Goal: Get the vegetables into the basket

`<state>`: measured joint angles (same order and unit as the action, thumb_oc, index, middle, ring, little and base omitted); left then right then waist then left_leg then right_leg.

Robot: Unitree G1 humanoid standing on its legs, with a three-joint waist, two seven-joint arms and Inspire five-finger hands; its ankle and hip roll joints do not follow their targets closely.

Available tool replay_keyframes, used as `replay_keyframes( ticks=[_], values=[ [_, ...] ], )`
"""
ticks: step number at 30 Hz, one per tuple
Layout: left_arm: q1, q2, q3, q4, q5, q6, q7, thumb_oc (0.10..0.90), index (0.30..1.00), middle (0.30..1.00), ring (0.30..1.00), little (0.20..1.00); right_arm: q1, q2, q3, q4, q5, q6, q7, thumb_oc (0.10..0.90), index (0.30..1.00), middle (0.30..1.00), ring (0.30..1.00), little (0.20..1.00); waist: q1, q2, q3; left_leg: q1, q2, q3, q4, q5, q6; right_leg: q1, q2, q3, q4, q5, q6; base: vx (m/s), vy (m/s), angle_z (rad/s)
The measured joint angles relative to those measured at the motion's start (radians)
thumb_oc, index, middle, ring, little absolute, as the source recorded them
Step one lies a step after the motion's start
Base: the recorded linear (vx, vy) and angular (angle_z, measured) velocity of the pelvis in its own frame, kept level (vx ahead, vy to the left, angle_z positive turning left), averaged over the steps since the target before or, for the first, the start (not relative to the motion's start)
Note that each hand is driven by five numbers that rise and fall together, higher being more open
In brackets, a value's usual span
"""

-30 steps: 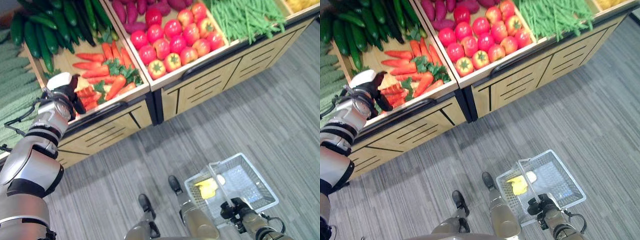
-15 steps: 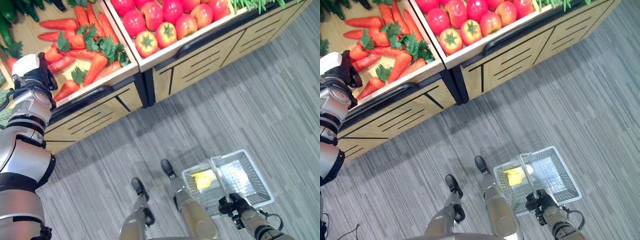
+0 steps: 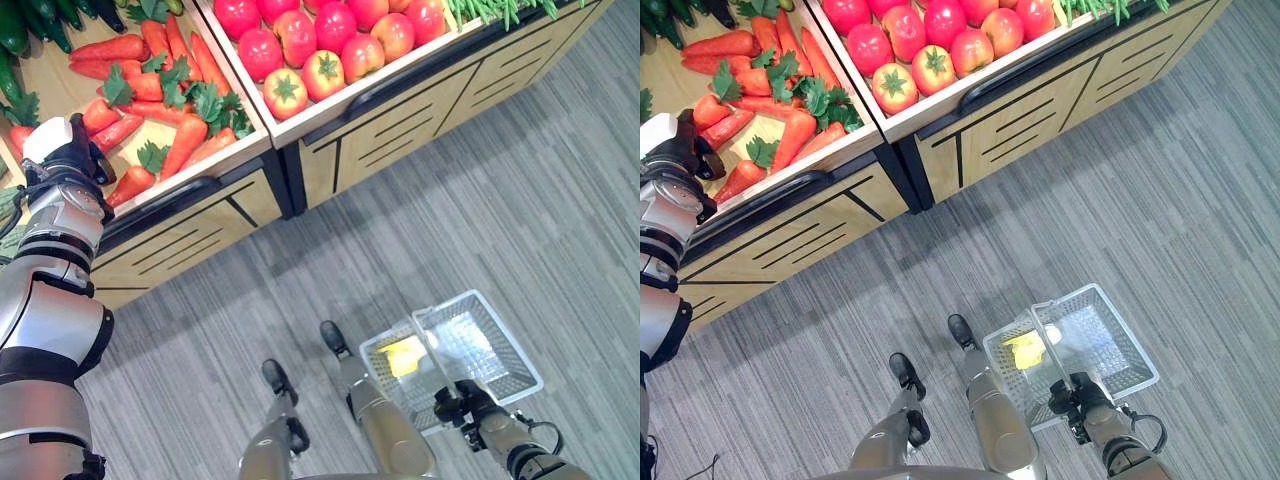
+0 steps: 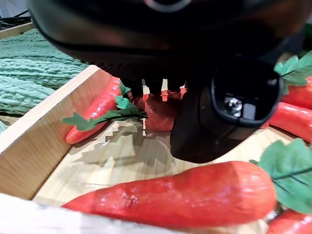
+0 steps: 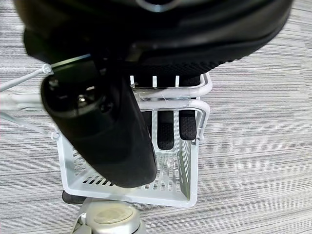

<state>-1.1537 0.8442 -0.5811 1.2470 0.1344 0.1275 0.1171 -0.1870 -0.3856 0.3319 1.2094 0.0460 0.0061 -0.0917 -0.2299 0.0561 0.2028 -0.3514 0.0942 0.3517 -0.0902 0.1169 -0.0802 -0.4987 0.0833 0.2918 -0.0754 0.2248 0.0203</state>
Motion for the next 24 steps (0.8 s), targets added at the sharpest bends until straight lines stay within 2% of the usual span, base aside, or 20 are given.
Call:
replay_keyframes(
  ticks=[6,9,18,24],
  values=[
    [-0.001,-0.001,-0.041,-0.076,-0.018,0.003,-0.02,0.9,1.0,1.0,1.0,1.0,0.002,0.0,-0.001,0.001,0.0,0.009,0.003,0.4,0.3,0.3,0.3,0.3,0.01,0.0,0.0,0.015,-0.002,-0.003,0.0,0.001,0.001,0.016,-0.003,-0.003,0.0,0.002,-0.002,0.0,0.0,0.0],
    [-0.002,-0.002,-0.057,-0.115,-0.018,-0.015,-0.031,0.9,1.0,1.0,1.0,1.0,0.001,0.0,-0.002,0.001,0.0,0.011,0.002,0.4,0.3,0.3,0.3,0.3,0.016,0.0,0.0,0.015,-0.005,-0.007,0.0,0.003,0.004,0.018,-0.006,-0.008,0.001,0.003,-0.002,-0.01,0.008,0.03],
    [-0.004,-0.003,-0.061,-0.142,-0.018,-0.024,-0.031,0.9,1.0,1.0,1.0,1.0,0.001,0.0,-0.002,0.007,0.0,0.011,0.004,0.4,0.3,0.3,0.3,0.3,0.017,0.0,0.0,0.018,-0.01,-0.023,0.0,0.008,0.009,0.027,-0.012,-0.022,0.002,0.004,-0.002,-0.02,0.006,0.05],
    [-0.007,-0.003,-0.097,-0.135,-0.018,-0.028,-0.032,0.9,1.0,1.0,1.0,1.0,0.001,0.0,-0.002,0.018,0.0,0.011,0.005,0.4,0.3,0.3,0.3,0.3,0.02,0.0,0.0,0.024,-0.01,-0.028,0.0,0.011,0.009,0.034,-0.013,-0.026,0.003,0.004,-0.002,-0.02,0.003,0.01]
  ],
)
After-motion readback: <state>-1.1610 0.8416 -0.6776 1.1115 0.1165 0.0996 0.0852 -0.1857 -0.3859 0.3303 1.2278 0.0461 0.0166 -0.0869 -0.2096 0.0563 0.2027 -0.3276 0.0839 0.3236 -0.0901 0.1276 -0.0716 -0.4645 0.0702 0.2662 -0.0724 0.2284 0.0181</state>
